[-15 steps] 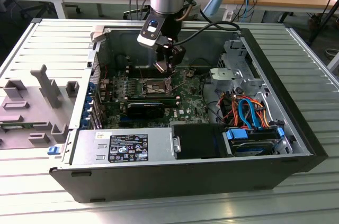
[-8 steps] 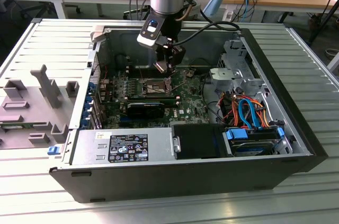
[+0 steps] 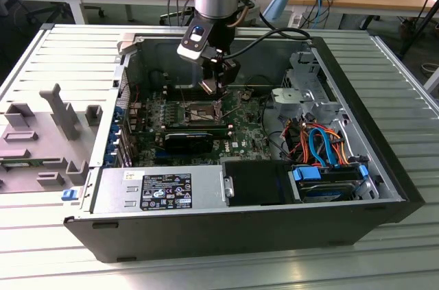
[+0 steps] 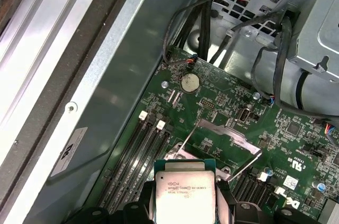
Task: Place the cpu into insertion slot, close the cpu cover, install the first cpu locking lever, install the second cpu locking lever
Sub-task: 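Place the cpu into insertion slot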
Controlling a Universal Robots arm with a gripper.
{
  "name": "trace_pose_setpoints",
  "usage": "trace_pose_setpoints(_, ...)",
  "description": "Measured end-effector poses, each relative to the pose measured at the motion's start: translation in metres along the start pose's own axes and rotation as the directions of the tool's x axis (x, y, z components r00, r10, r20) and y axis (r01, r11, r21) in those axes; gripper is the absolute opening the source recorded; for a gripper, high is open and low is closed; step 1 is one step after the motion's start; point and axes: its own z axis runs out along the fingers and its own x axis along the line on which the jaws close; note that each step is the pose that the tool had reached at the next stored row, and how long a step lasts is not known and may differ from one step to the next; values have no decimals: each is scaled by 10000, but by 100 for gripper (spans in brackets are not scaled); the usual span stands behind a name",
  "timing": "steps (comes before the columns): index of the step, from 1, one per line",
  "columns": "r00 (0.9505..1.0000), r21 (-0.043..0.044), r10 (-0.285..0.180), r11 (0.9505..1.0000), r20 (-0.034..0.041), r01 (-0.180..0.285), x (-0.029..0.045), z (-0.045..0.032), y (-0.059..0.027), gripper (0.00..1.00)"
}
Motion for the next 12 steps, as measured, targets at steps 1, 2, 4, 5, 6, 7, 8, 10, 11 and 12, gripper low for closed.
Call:
trace_pose_setpoints(1, 10000, 0, 10, 10000, 0, -10, 0, 0, 0, 55)
trace_pose_setpoints(2, 10000, 0, 25, 10000, 1, -25, 0, 0, 0, 55)
trace_pose_setpoints(4, 10000, 0, 53, 10000, 3, -53, 0, 1, 0, 55)
trace_pose_setpoints(5, 10000, 0, 67, 10000, 2, -67, 0, 1, 0, 55)
trace_pose_setpoints(6, 10000, 0, 75, 10000, 3, -75, 0, 2, 0, 55)
trace_pose_setpoints(7, 10000, 0, 85, 10000, 3, -85, 0, 2, 0, 55)
trace_pose_setpoints(8, 10000, 0, 93, 10000, 4, -93, 0, 2, 0, 55)
trace_pose_setpoints(10, 9999, -1, 118, 9999, 5, -118, 0, 2, 0, 55)
trace_pose_setpoints(11, 9999, 0, 126, 9999, 5, -126, 0, 2, 0, 55)
trace_pose_setpoints(12, 9999, -1, 134, 9999, 5, -134, 0, 3, 0, 55)
